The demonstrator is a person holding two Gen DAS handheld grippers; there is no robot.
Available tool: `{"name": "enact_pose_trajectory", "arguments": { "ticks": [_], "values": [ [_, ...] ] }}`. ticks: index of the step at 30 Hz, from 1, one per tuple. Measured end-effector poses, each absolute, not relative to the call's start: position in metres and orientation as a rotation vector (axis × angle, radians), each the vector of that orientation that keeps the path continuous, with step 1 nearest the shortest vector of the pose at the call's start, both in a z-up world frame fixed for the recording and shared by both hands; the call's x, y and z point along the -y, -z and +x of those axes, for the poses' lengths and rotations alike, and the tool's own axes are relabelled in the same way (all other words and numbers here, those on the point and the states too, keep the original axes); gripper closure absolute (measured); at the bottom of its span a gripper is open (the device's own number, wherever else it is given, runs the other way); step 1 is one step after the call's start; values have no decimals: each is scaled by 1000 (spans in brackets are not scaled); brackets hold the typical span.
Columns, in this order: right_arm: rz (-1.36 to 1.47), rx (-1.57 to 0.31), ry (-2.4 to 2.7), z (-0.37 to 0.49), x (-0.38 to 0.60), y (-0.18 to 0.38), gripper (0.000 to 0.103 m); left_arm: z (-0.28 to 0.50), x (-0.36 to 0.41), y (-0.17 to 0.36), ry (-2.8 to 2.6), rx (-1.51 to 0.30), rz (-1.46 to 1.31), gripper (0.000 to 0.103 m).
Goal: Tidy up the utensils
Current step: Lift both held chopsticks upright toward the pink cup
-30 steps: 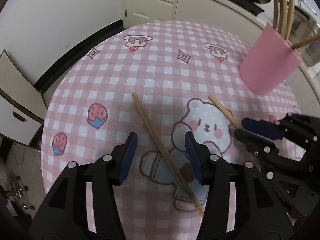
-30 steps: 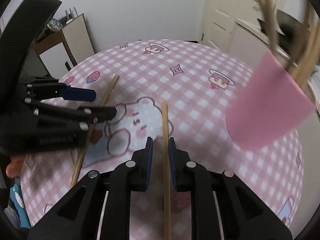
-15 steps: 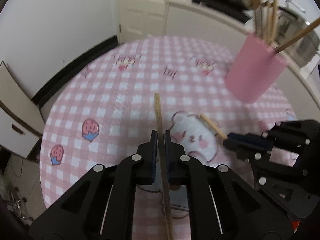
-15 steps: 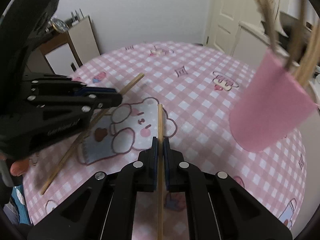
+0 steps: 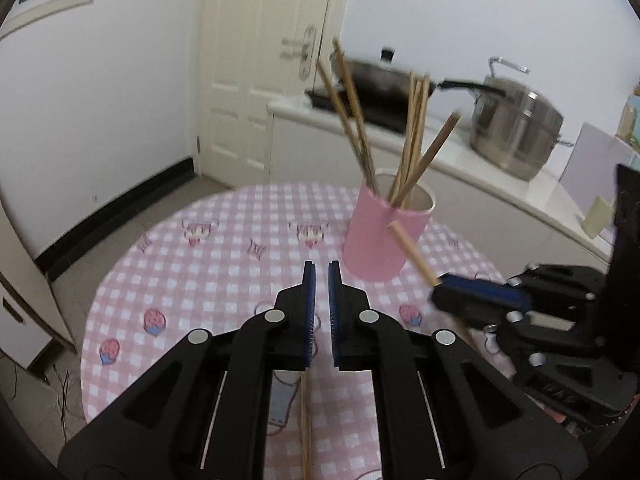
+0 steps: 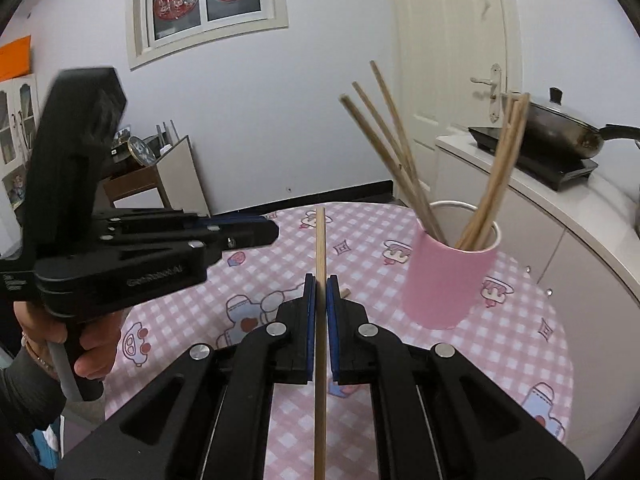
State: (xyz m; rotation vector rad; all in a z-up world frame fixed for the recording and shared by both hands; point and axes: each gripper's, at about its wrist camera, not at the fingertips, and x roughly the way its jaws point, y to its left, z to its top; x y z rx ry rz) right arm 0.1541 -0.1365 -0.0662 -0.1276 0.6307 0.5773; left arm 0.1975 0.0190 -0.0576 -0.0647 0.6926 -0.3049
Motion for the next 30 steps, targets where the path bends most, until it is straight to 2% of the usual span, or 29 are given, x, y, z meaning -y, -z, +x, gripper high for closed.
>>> {"name": "enact_pose_trajectory", "arguments": {
  "ticks": [4,5,6,7,8,10,13,14,15,18,19,20,21,26,30],
  "values": [
    [-119,-661,-564,154,145,78,99,212,-17,85,307,-836,-64,94],
    [-114,-669,-561,155,147,81,99,216,-16,92,314,-870,-67,85],
    [-110,-673,-559,155,150,84,99,222,-15,102,307,-902,-78,73],
    [-102,-678,-557,156,151,88,99,225,-15,107,293,-917,-85,65],
    [-98,-681,-557,155,152,90,99,227,-15,112,285,-925,-90,52],
    [-94,-687,-554,158,154,95,99,235,-11,122,256,-940,-82,52],
    [-87,-692,-551,160,155,97,99,251,-1,141,248,-1017,-42,53],
    [-84,-692,-551,160,156,97,99,256,3,148,245,-1042,-31,56],
    [-77,-695,-551,161,157,98,99,259,6,152,241,-1061,-17,65],
    [-67,-703,-551,164,160,99,99,264,19,156,211,-1061,61,67],
    [-67,-705,-551,165,160,100,99,265,23,155,210,-1062,76,73],
    [-67,-705,-550,165,161,100,99,265,26,154,217,-1062,89,91],
    [-65,-702,-550,164,161,98,99,265,28,153,222,-1057,96,96],
    [-46,-666,-550,159,168,87,99,245,19,130,286,-917,25,96],
    [-17,-605,-549,151,177,73,99,207,9,89,351,-699,-38,97]
  ]
}}
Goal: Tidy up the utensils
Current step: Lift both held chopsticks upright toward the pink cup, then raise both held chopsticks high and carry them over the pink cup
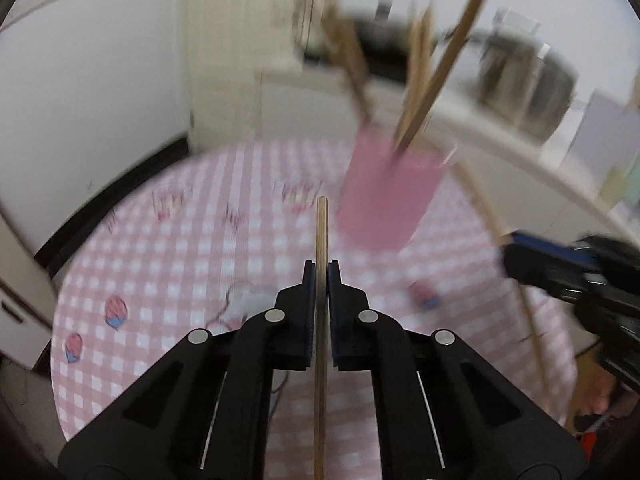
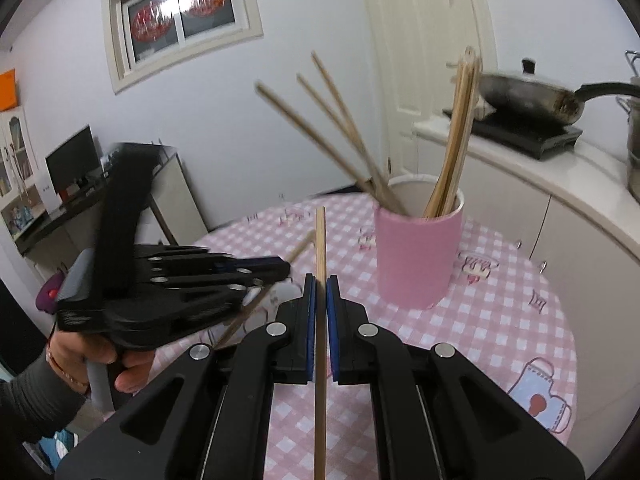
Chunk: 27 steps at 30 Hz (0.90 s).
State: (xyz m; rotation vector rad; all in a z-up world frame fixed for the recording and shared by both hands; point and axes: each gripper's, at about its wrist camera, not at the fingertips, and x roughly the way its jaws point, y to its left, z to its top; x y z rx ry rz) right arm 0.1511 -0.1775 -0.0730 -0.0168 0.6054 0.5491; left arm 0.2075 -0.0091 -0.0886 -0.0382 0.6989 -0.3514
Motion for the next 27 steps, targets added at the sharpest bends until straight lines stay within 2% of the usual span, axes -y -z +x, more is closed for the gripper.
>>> {"name": "enact_pose_trajectory", "arguments": {
  "ticks": [5,12,17,22,23,25,26,27],
  "values": [
    [69,-467,-545,141,193,40,99,172,-8,31,413,-425,-198,97],
    [145,-263,-505,137,203,6,99,149,0,-21,410,-163,-253,97],
    [167,-240,-498,152,204,2,99,163,19,-29,416,-224,-224,97],
    [160,-275,-504,157,210,18,99,176,16,9,365,-388,-196,94],
    [162,-287,-502,159,211,21,99,182,13,19,360,-431,-207,87],
    [171,-310,-499,161,214,27,99,194,11,42,348,-525,-212,63],
    [170,-316,-497,161,215,28,99,198,10,52,330,-555,-207,45],
    [169,-324,-494,162,215,31,99,203,10,63,304,-590,-189,45]
  ]
}}
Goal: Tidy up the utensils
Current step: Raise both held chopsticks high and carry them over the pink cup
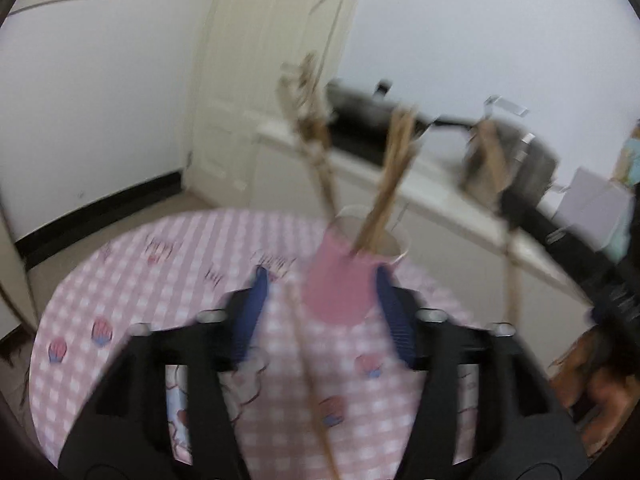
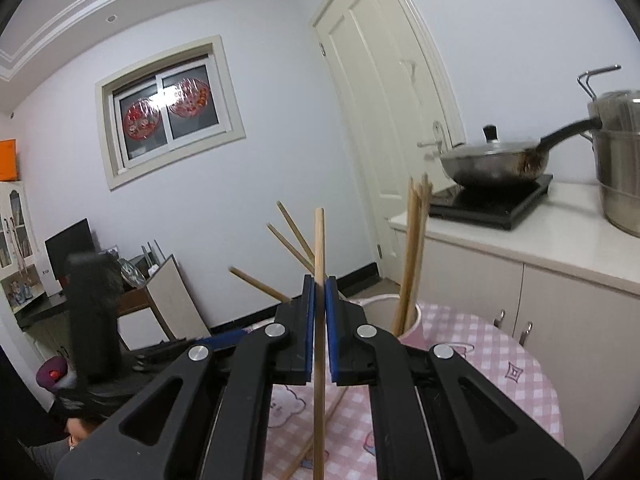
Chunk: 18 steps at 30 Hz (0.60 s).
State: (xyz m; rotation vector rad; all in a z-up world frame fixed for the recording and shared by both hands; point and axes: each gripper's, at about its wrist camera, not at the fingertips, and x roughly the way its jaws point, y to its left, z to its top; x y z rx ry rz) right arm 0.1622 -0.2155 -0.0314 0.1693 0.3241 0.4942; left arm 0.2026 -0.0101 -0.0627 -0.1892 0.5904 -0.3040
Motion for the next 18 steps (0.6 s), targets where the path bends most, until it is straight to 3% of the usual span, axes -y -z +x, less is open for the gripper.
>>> {"name": "enact_pose_trajectory", "arguments": {
  "ticks": [6,9,12,18],
  "values": [
    [181,-365,-489,166,220,46,99,234,29,108,253,-790,-91,47],
    [184,-384,-486,170,221,51,99,253,36,129,239,-897,-77,62],
    [188,-401,-484,173,222,54,99,267,43,143,212,-971,-32,66],
    [192,-424,-484,177,225,58,99,282,58,154,188,-1045,36,66]
  ]
}}
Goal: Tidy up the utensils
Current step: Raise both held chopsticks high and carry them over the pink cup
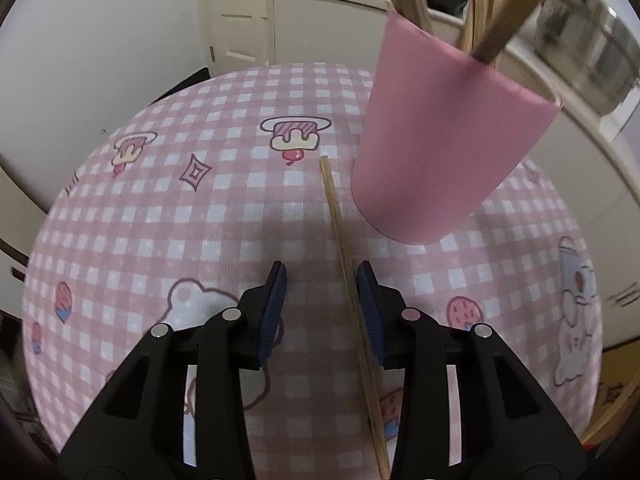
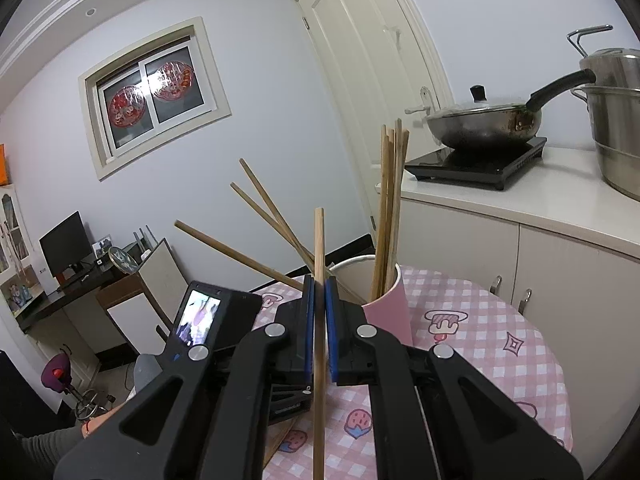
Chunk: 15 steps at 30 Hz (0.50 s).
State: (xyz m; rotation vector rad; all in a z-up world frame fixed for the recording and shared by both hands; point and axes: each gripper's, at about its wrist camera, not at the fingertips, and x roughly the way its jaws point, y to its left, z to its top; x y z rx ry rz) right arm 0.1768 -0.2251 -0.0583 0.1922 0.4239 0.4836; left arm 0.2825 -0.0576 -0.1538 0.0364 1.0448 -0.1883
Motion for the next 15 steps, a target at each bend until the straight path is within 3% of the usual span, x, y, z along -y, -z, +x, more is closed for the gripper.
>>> {"name": "enact_pose_trajectory", "arguments": {
  "ticks": [8,12,15],
  "values": [
    [203,-436,-491,179,226,59,99,288,58,157,168,-1097,44,66],
    [203,-438,-491,179,225,58,99,284,63,155,185,-1077,66,87],
    [205,-443,-491,179,225,57,99,280,62,154,201,-1067,52,95]
  ]
}}
